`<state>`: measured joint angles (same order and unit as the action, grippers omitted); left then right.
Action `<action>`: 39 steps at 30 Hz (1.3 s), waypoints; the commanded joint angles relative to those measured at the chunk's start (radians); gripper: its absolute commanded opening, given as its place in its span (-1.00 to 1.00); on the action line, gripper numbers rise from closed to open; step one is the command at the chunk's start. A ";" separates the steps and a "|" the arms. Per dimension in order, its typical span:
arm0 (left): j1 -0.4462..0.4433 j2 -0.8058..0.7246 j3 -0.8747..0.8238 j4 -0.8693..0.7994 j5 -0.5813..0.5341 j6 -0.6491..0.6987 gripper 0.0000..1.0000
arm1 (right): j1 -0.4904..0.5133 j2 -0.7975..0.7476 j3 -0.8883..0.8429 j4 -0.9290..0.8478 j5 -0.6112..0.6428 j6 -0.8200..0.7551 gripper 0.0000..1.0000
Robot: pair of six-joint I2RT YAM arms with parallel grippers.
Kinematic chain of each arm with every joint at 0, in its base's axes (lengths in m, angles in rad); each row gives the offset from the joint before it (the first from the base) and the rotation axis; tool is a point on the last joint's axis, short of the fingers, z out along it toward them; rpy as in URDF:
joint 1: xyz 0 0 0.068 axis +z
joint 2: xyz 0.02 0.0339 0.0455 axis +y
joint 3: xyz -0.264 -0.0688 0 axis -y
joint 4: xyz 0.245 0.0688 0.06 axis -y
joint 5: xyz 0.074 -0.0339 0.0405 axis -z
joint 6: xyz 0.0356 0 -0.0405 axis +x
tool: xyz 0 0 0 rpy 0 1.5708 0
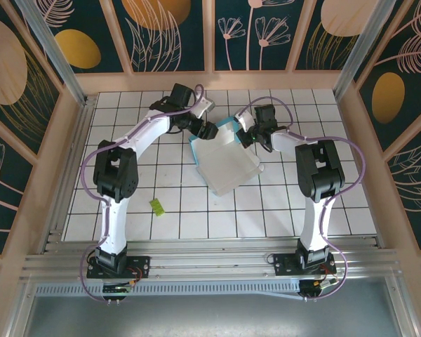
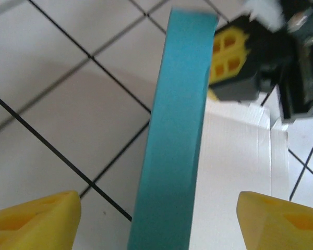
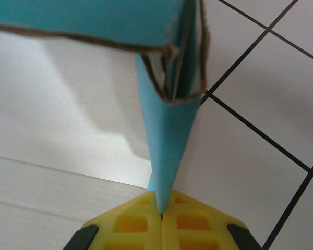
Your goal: Fold the paper box
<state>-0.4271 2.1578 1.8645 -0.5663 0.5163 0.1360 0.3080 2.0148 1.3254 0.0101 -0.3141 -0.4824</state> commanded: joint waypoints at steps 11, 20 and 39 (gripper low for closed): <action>0.002 0.026 0.038 -0.083 0.105 0.018 -0.07 | 0.007 -0.021 0.015 0.017 -0.008 0.014 -0.80; 0.002 0.027 0.033 -0.090 0.097 0.028 -0.24 | -0.006 0.016 0.060 0.020 -0.085 0.032 -0.62; 0.002 0.046 0.041 -0.102 0.096 0.033 -0.33 | -0.042 0.121 0.148 0.086 -0.264 0.050 -0.60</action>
<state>-0.4255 2.1818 1.8801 -0.6323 0.5911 0.1509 0.2733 2.1178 1.4380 0.0559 -0.5476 -0.4355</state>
